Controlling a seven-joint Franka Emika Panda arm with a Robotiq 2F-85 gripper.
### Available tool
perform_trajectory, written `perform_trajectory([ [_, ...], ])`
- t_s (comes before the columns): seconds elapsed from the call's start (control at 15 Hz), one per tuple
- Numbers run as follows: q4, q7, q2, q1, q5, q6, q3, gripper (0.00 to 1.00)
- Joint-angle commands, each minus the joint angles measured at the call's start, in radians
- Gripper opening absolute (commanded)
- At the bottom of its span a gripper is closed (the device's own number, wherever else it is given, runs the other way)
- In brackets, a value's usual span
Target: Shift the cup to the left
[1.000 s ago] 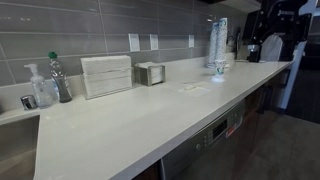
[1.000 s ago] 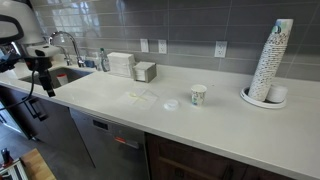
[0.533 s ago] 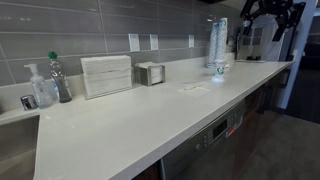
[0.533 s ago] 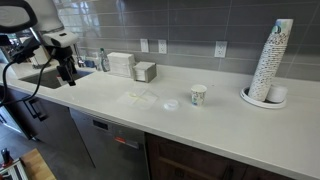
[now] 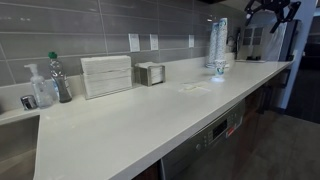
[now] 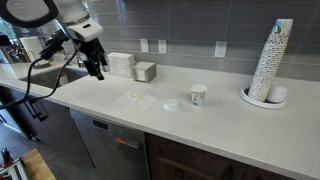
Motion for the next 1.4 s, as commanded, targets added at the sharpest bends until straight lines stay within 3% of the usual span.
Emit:
perform_trajectory([
  [0.0, 0.074, 0.002, 0.141, -0.056, -0.046, 0.089, -0.031, 1.0],
  [0.13, 0.108, 0.02, 0.19, -0.073, -0.055, 0.108, -0.048, 1.0],
  [0.2, 0.059, 0.005, 0.121, -0.052, -0.043, 0.096, -0.043, 1.0],
  [0.67, 0.074, 0.004, 0.133, -0.05, -0.043, 0.098, -0.046, 1.0],
  [1.0, 0.266, 0.197, 0.328, -0.105, -0.056, 0.107, -0.059, 1.0],
  [1.33, 0.545, 0.328, 0.609, -0.094, -0.081, 0.116, -0.108, 1.0],
])
